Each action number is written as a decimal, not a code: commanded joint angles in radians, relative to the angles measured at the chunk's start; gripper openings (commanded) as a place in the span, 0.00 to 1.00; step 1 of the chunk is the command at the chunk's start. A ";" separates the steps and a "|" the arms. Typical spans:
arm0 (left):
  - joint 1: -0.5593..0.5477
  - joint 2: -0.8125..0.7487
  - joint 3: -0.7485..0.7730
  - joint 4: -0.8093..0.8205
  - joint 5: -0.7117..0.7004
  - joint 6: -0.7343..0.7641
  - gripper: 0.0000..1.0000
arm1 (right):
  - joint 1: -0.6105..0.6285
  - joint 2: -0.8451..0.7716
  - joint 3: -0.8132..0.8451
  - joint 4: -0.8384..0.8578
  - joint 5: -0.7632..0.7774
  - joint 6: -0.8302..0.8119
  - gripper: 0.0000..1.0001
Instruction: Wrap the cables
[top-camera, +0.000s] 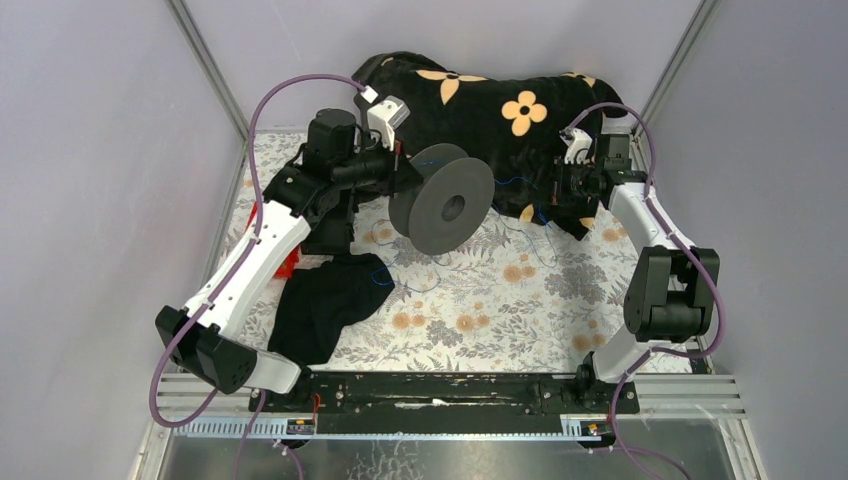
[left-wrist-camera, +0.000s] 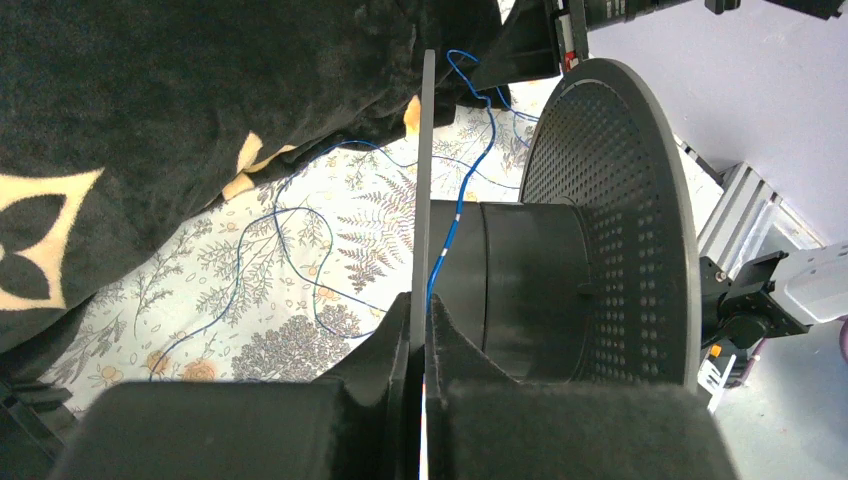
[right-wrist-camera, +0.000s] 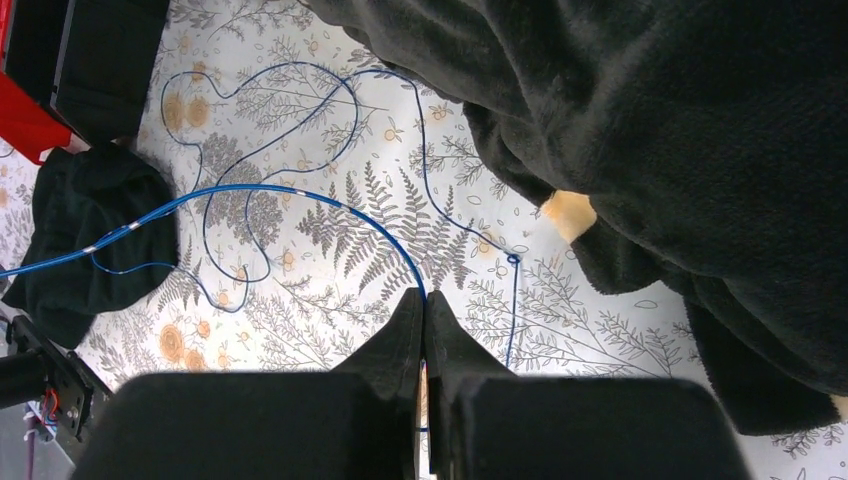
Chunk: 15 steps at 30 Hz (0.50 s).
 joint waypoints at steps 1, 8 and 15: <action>0.019 -0.019 0.061 0.108 0.019 -0.063 0.00 | 0.012 -0.012 -0.006 -0.011 -0.022 0.000 0.00; 0.019 0.031 0.102 0.137 -0.043 -0.158 0.00 | 0.100 -0.031 -0.083 0.002 -0.013 0.000 0.00; 0.020 0.061 0.127 0.137 -0.234 -0.228 0.00 | 0.192 -0.060 -0.152 0.056 -0.042 0.035 0.00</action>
